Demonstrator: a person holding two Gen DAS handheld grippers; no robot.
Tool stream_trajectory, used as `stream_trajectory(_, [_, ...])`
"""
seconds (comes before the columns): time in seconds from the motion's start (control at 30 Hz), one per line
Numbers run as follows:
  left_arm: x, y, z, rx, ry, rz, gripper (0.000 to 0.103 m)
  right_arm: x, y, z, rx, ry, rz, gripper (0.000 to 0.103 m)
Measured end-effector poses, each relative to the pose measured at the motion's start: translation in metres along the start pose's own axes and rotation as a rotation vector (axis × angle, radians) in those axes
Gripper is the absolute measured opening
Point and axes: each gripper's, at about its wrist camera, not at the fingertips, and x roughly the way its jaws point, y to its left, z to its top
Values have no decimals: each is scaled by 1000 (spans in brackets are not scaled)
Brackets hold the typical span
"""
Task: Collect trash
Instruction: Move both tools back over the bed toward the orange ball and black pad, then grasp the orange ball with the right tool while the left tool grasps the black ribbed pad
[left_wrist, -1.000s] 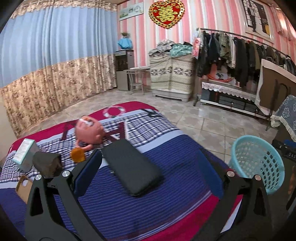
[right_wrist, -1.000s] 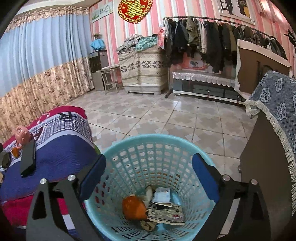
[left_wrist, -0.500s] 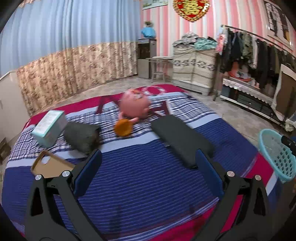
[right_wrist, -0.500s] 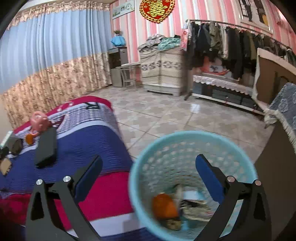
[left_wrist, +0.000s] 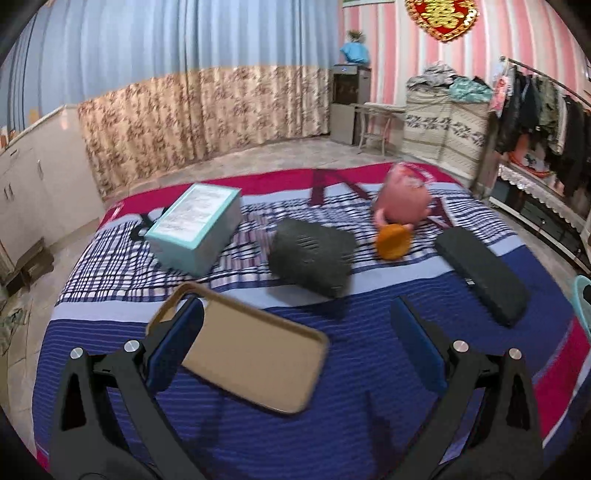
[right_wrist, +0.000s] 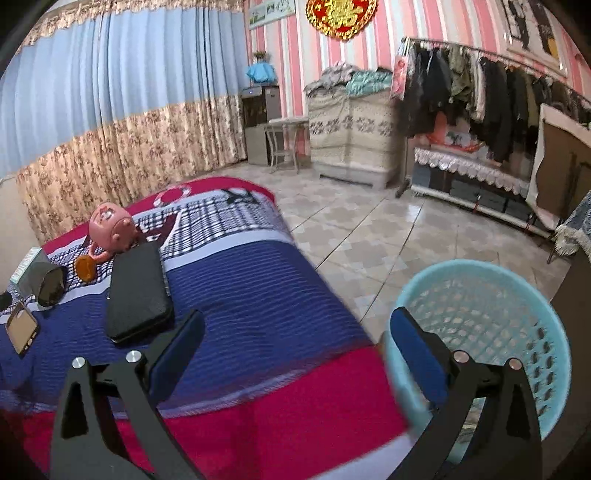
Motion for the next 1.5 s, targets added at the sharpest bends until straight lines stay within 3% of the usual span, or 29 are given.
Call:
stream_trajectory(0.27, [31,5,14,58,14,-35,97,28,43,18,-51,55,59,98])
stream_trajectory(0.57, [81,-2,43,100,88,-179,97,52,95,31,-115,92,79,98])
stream_trajectory(0.7, [100,-13,45,125,168,-259,97,58,110,35,-103,113,124,98])
stream_trajectory(0.8, [104,-20,43,169,163,-230,92,59,127,38,-133,108,139,98])
stream_trajectory(0.87, [104,-21,40,183,177,-236,74,60,139,40,-159,103,139,98])
stream_trajectory(1.0, [91,-12,36,162,155,-235,74,65,172,40,-211,103,181,97])
stream_trajectory(1.1, [71,9,38,93,116,-221,74,69,202,36,-254,105,212,97])
stream_trajectory(1.2, [45,34,36,42,69,-158,73,74,231,33,-290,112,244,97])
stream_trajectory(1.27, [36,51,32,13,57,-120,73,80,247,32,-303,124,261,94])
stream_trajectory(1.37, [28,73,21,-33,66,-88,73,95,270,32,-307,172,288,80])
stream_trajectory(1.47, [25,92,11,-58,84,-59,73,112,287,30,-300,229,308,66])
stream_trajectory(1.5, [25,95,8,-65,88,-58,73,115,291,29,-299,239,312,55])
